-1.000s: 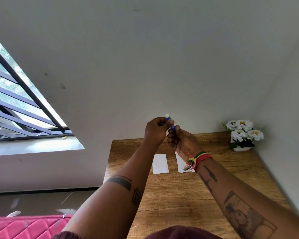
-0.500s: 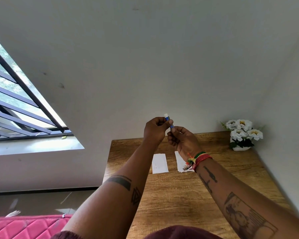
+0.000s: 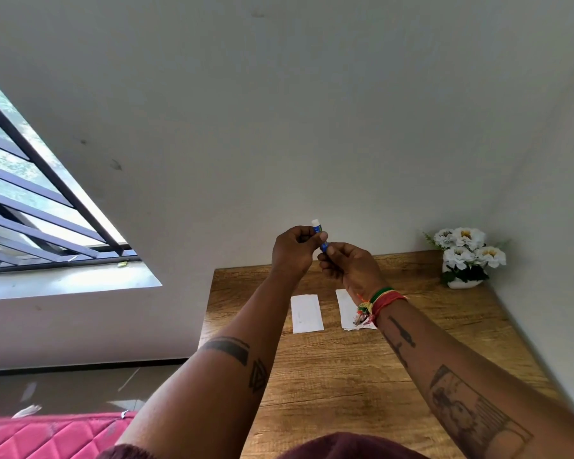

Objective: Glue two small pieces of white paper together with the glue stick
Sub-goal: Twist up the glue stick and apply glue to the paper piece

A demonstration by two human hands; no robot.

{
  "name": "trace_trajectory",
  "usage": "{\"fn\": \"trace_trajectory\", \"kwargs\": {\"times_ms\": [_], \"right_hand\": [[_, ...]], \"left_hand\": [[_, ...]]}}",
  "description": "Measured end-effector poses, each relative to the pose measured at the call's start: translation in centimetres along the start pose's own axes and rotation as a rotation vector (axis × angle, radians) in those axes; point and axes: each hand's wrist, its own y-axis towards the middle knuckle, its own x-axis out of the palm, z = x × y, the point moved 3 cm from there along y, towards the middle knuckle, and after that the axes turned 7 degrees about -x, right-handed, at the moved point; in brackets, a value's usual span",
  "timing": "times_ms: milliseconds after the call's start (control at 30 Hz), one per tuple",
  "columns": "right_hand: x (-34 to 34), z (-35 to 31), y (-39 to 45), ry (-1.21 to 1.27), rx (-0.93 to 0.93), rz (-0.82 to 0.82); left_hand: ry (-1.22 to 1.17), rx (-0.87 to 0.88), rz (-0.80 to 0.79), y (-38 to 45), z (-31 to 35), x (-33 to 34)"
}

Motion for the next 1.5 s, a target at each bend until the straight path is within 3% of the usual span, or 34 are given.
{"fn": "trace_trajectory", "kwargs": {"times_ms": [300,633,867,1133,1500], "right_hand": [[0.7,0.0,0.6,-0.334,-0.07,0.09],[1.5,0.3,1.0,-0.504,-0.092,0.066],[1.6,-0.1,0.9,-0.417,-0.04,-0.036],[1.3,-0.2,1.3,-0.581,-0.045,0.03],[1.2,-0.2,1.0,-0.509,-0.055,-0.011]], "left_hand": [[0.0,-0.016,0.007,0.5,-0.8,-0.4],[0.015,-0.052,-0.016,1.0,-1.0,-0.2],[0.053,-0.059,0.009,1.6,-0.8,-0.5],[0.113,-0.052,0.018,1.3,-0.9,-0.3],[0.084,-0.052,0.03,1.5,-0.9,-0.3]]}}
